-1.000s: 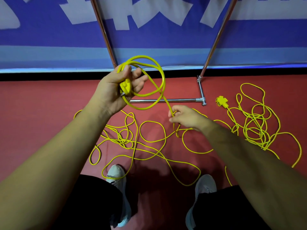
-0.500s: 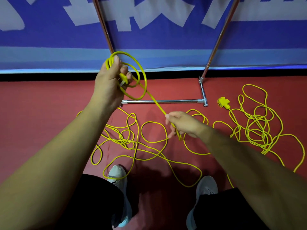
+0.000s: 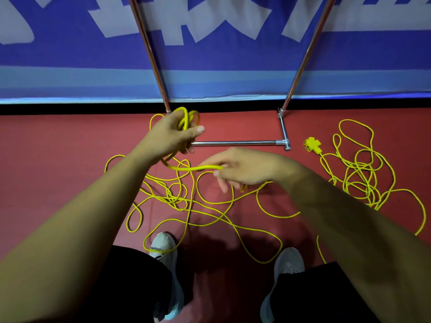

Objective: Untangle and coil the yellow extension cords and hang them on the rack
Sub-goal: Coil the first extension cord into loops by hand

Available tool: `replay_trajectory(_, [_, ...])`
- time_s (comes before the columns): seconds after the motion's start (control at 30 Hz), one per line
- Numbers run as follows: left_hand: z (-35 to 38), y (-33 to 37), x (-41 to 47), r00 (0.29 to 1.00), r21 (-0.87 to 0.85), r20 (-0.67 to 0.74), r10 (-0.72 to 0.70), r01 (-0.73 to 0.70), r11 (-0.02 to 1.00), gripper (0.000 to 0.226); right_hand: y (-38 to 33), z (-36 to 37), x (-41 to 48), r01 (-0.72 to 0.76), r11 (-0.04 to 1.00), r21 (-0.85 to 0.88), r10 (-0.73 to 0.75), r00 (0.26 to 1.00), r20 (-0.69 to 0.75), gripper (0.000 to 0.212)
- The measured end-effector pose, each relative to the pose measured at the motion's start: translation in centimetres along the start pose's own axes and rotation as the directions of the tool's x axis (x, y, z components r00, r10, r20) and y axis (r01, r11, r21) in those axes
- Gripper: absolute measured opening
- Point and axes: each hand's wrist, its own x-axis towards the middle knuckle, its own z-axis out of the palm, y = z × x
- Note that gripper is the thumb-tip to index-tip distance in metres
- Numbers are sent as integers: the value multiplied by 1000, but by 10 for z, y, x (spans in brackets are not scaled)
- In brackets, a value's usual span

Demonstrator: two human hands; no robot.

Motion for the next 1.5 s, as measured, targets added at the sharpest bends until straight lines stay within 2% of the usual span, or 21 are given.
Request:
replay_trajectory(0.1, [6,2,-4,992,44,118,-34,29,999,30,1,-10,-2,58,988,142,-30,980,-196,10])
replay_trajectory(0.17, [10,6,-7,980,19,189,-63,60,998,28,1,-15,-4,85,963,256,-3,952,-306,3])
replay_trajectory(0.27, [16,9,-10,946,-36,312,-86,102,994,41,3,-19,-5,99,962,254,38,873,-487,5])
replay_trajectory(0.37, [16,11,-10,907,-131,403,-124,191,973,75,6,-22,-4,100,966,239,74,777,-625,16])
replay_trajectory(0.43, [15,12,-11,866,-168,488,-108,215,962,78,10,-24,-3,89,971,223,89,730,-678,25])
replay_trajectory(0.5, [13,12,-12,847,-146,524,-92,195,970,55,13,-27,-3,72,979,191,83,716,-693,29])
replay_trajectory(0.57, [10,14,-12,862,-128,498,-93,180,975,35,18,-30,-4,69,985,155,55,731,-680,22])
replay_trajectory(0.67, [9,16,-12,893,-233,442,-84,204,951,35,33,-35,-4,27,997,67,24,752,-659,8])
replay_trajectory(0.8, [8,17,-12,922,-403,386,-32,199,893,29,58,-42,-7,-84,996,-22,49,749,-661,8])
replay_trajectory(0.97, [1,19,-10,945,-694,313,94,160,702,35,87,-41,-11,-69,986,153,150,771,-619,8])
replay_trajectory(1.1, [-1,17,-7,940,-784,305,154,156,601,36,91,-38,-5,-76,971,227,206,748,-631,11])
replay_trajectory(1.23, [-2,17,-5,952,-837,269,148,155,524,34,94,-35,-2,-77,973,216,202,732,-650,20])
replay_trajectory(1.3, [-1,17,-4,974,-825,206,98,118,553,25,98,-31,-1,-98,967,237,226,762,-607,15])
replay_trajectory(1.4, [2,18,-5,991,-685,123,46,51,727,9,108,-25,1,-133,943,305,289,782,-552,17])
replay_trajectory(1.5, [5,19,-8,992,-468,112,65,-5,884,11,114,-21,1,-164,912,376,363,748,-555,25])
